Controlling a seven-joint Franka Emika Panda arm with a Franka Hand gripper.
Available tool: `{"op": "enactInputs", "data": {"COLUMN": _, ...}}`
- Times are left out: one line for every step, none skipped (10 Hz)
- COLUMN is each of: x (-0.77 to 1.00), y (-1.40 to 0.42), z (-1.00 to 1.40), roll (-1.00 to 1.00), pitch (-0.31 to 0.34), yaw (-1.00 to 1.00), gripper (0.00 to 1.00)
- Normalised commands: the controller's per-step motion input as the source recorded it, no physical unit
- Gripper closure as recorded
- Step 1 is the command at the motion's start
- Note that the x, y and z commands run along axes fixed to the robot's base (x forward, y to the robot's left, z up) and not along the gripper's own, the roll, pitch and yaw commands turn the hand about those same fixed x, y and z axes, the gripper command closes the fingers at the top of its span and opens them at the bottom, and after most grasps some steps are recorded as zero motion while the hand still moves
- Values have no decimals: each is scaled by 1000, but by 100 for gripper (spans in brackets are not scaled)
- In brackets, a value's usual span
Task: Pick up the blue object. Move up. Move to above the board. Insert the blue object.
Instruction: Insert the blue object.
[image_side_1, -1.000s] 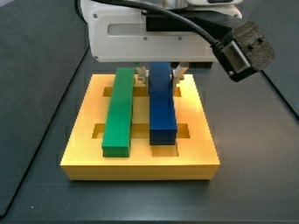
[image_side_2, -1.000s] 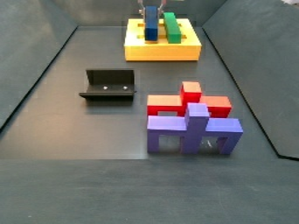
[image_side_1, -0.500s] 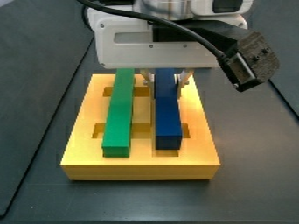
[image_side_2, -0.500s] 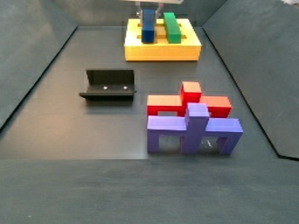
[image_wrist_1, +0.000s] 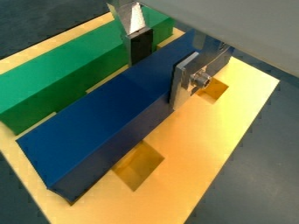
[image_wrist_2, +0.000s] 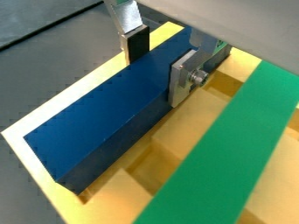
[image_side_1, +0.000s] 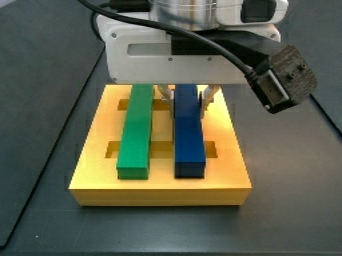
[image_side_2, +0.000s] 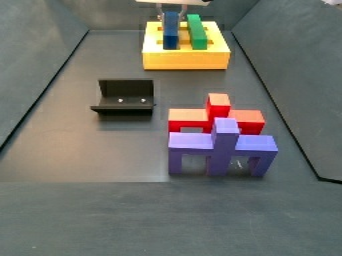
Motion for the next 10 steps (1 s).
{"op": "enactInputs", "data": {"x": 0, "y": -120, "z": -114, "roll": 66, "pitch": -89, "yaw": 57, "gripper": 100}}
{"op": "enactInputs", "data": {"x": 0, "y": -94, "z": -134, "roll": 61, "pitch": -57, "yaw": 23, "gripper": 100}}
{"op": "enactInputs", "data": {"x": -114, "y": 0, "z": -240, "roll": 66, "pitch": -59, "yaw": 17, "gripper": 100}}
{"op": "enactInputs", "data": {"x": -237, "y": 29, "z": -186, "roll": 91, "pitch": -74, "yaw": 257, "gripper": 100}}
{"op": "enactInputs", "data": {"x": -40, "y": 0, "z": -140, "roll": 76, "pitch": -70, "yaw": 323, "gripper": 100}}
{"op": "enactInputs", "data": {"x": 0, "y": 0, "z": -186, "roll": 0, "pitch": -24, "yaw": 91, "gripper": 100}}
{"op": "enactInputs", "data": {"x": 0, "y": 0, "z": -209, "roll": 0, "pitch": 0, "yaw": 9, "gripper": 100}}
{"op": "enactInputs", "data": {"x": 0, "y": 0, "z": -291, "roll": 0, "pitch": 0, "yaw": 0, "gripper": 100}}
{"op": "enactInputs", "data": {"x": -6, "y": 0, "z": -169, "roll": 0, "pitch": -3, "yaw": 0, "gripper": 100}}
{"op": "enactInputs", "data": {"x": 0, "y": 0, "z": 0, "roll": 0, "pitch": 0, "yaw": 0, "gripper": 100}}
